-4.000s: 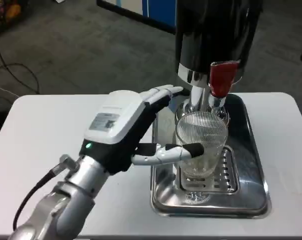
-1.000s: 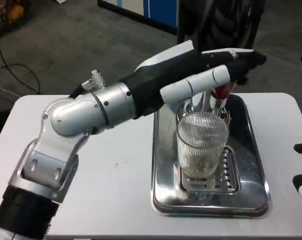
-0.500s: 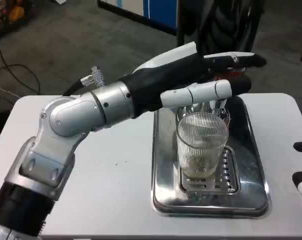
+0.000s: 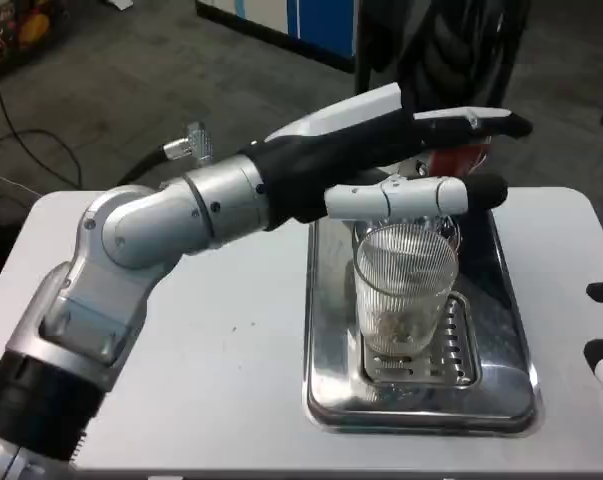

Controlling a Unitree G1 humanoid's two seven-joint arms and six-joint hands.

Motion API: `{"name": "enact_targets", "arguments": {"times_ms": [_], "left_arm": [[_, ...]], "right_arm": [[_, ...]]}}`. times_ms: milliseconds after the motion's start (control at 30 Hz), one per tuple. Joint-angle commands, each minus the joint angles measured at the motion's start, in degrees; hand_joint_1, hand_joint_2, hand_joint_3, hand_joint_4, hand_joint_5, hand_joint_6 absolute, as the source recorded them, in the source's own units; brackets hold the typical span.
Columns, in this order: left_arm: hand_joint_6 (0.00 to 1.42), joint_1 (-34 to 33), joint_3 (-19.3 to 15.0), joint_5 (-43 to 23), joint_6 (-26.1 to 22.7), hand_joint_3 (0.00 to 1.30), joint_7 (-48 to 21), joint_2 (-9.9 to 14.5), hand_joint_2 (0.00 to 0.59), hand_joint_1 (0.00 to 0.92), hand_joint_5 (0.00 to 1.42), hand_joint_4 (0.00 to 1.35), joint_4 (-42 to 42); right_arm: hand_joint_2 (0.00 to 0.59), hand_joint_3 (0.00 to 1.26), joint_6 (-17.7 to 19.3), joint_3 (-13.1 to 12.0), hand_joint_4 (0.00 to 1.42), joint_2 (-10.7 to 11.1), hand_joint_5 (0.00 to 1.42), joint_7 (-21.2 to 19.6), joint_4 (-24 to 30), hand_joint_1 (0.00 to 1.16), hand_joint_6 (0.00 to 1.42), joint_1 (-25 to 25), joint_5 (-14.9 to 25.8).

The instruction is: Grasp the cup under the faucet to collect the drink, then remove the cup.

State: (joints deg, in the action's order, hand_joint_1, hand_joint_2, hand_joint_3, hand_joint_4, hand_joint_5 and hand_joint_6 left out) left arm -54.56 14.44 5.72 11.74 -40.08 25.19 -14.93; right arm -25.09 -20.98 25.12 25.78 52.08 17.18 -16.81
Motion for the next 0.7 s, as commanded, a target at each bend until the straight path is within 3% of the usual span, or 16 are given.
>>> {"name": "enact_targets", "arguments": {"times_ms": [33, 700], "left_arm": [[0.09, 1.75, 3.11, 4.98, -0.62, 0.12, -1.70, 1.48, 0.114, 0.000, 0.09, 0.00, -2.29], [0.08, 2.25, 5.68, 10.24, 2.33, 0.09, -0.76, 2.87, 0.113, 0.000, 0.06, 0.00, -1.23]], "right_arm": [[0.447, 0.17, -0.69, 0.22, 0.09, 0.23, 0.10, -0.38, 0.45, 0.32, 0.00, -0.16, 0.49], [0.447, 0.17, -1.64, -0.74, 0.09, 0.00, 0.10, -0.42, 0.43, 0.31, 0.00, -0.04, 2.54]]}}
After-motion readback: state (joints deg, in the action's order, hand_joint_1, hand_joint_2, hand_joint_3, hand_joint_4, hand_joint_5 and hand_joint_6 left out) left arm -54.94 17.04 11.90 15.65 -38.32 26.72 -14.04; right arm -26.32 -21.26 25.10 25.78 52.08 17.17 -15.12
